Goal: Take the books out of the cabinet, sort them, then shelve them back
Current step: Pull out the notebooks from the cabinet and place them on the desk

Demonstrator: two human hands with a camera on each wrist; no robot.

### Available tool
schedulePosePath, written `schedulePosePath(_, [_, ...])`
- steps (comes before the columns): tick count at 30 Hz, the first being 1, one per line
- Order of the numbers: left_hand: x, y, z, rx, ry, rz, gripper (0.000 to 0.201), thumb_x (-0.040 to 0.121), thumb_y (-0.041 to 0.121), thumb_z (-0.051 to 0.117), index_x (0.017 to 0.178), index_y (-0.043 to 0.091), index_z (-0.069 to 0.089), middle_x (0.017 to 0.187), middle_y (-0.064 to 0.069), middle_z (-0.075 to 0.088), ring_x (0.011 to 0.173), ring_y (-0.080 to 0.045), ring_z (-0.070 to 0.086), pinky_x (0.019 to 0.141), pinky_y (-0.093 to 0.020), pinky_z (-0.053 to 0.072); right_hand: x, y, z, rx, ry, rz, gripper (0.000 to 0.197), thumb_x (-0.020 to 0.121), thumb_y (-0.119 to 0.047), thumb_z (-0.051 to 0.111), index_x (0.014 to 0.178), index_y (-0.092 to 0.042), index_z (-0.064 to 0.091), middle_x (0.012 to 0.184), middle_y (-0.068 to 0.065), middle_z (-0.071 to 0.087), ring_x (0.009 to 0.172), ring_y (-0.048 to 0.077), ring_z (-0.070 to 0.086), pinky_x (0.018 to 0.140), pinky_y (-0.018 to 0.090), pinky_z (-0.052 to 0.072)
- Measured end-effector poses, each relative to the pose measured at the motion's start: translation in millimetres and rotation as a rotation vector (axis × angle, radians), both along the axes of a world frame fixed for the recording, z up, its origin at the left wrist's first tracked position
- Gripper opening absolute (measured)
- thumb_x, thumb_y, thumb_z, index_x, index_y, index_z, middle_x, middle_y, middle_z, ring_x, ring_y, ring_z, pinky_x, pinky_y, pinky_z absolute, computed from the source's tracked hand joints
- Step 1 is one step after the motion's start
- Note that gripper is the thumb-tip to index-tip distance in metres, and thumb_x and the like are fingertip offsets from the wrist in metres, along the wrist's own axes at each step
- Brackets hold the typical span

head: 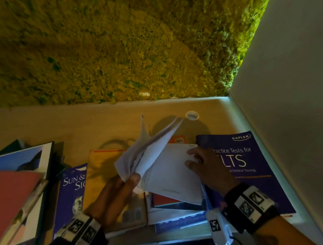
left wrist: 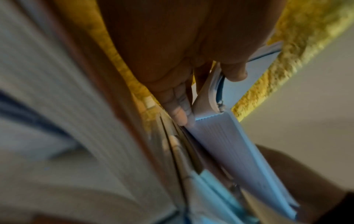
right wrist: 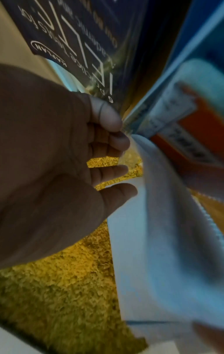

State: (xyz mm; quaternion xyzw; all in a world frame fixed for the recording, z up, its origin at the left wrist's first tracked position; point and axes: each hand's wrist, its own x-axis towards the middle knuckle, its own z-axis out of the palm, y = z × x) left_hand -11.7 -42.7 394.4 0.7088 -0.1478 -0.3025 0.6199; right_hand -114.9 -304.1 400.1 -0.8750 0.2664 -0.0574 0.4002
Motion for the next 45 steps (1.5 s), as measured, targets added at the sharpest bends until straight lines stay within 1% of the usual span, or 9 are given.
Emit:
schedulePosePath(5, [-7.4,8.3,-3.9,-0.208,0.192,0.043,0.042,0.075,0.06,0.069,0.092,0.022,0.076,0.086,-0.007,0.077,0.083,-0.025,0.074,0.075,-0.036,0.059,-2.1,5.8,-19.3,-0.113,0.114,0.051,0.037,0.09,-0.034,0.074,0.124,-0.029,0.063,0.118,-0.003,0.044,0.114,0.018,0.054,0.104,0.039,0.046])
schedulePosePath(11, [1.4,7.6,3.1,-0.002,0.008,0.033,0.044,0.085,0.065,0.06,0.088,0.024,0.072,0.082,-0.002,0.077,0.077,-0.023,0.072,0.079,-0.049,0.057,4.9,4.9,-10.3,-0.066,0.117,0.042,0.029,0.093,-0.034,0.07,0.119,-0.022,0.067,0.121,0.003,0.06,0.109,0.018,0.061,0.087,0.027,0.045])
schedulePosePath(17, [-2.8,8.5,16.4,0.127,-0.636,0.059,0.037,0.095,0.035,0.062,0.063,0.014,0.063,0.047,0.0,0.054,0.07,0.004,0.06,0.061,-0.003,0.041,2.4,40.6,42.4,-0.133,-0.722,0.038,0.027,0.101,-0.029,0.047,0.115,-0.015,0.066,0.117,0.005,0.059,0.113,0.009,0.058,0.092,0.02,0.043])
schedulePosePath(24, [2.2,2.7,19.7,0.022,-0.223,-0.006,0.019,0.095,0.022,0.053,0.076,0.018,0.055,0.044,0.003,0.054,0.036,-0.005,0.054,0.038,-0.008,0.035,2.4,34.0,45.2,-0.437,-0.279,0.311,0.035,0.096,-0.056,0.044,0.101,-0.033,0.07,0.085,-0.01,0.075,0.074,0.006,0.069,0.067,0.028,0.05])
schedulePosePath(28, [4.2,-1.9,8.2,-0.249,0.244,0.285,0.015,0.099,0.001,0.05,0.1,0.007,0.064,0.086,-0.018,0.074,0.061,-0.019,0.073,0.054,-0.026,0.058,-12.6,22.3,16.5,-0.371,0.163,0.425,0.045,0.087,-0.064,0.04,0.107,-0.036,0.068,0.111,-0.011,0.073,0.103,0.013,0.069,0.088,0.032,0.052])
schedulePosePath(34, [4.9,-9.3,16.7,-0.743,0.621,0.186,0.056,0.072,0.003,0.076,0.125,0.01,0.061,0.117,-0.018,0.073,0.098,-0.033,0.074,0.073,-0.048,0.062,0.2,43.3,35.9,0.081,0.007,0.158,0.079,0.074,-0.095,0.033,0.096,-0.028,0.068,0.093,0.0,0.074,0.089,0.019,0.071,0.085,0.043,0.055])
schedulePosePath(39, [-8.1,-19.0,29.7,-0.637,0.687,-0.133,0.067,0.044,0.011,0.1,0.107,0.006,0.077,0.113,-0.028,0.071,0.09,-0.043,0.074,0.077,-0.061,0.06,17.3,77.0,58.6,1.118,-0.305,0.045,0.046,0.097,-0.043,0.061,0.136,-0.018,0.061,0.129,0.009,0.071,0.118,0.034,0.068,0.098,0.058,0.055])
schedulePosePath(42, [-5.0,-11.0,24.9,-0.455,0.637,0.012,0.082,0.037,0.026,0.102,0.109,0.003,0.071,0.098,-0.023,0.074,0.074,-0.035,0.074,0.066,-0.048,0.063,20.6,75.4,57.2,1.026,-0.521,-0.087,0.035,0.098,-0.002,0.057,0.132,-0.007,0.06,0.126,0.011,0.073,0.113,0.032,0.07,0.092,0.049,0.059])
schedulePosePath(45, [12.2,7.6,17.2,-0.377,0.306,0.364,0.052,0.084,0.012,0.072,0.132,0.006,0.052,0.094,-0.013,0.074,0.071,-0.018,0.069,0.064,-0.031,0.058,22.7,53.8,59.3,0.538,-0.446,-0.192,0.043,0.084,-0.02,0.059,0.126,-0.018,0.062,0.119,0.003,0.074,0.106,0.023,0.072,0.092,0.05,0.059])
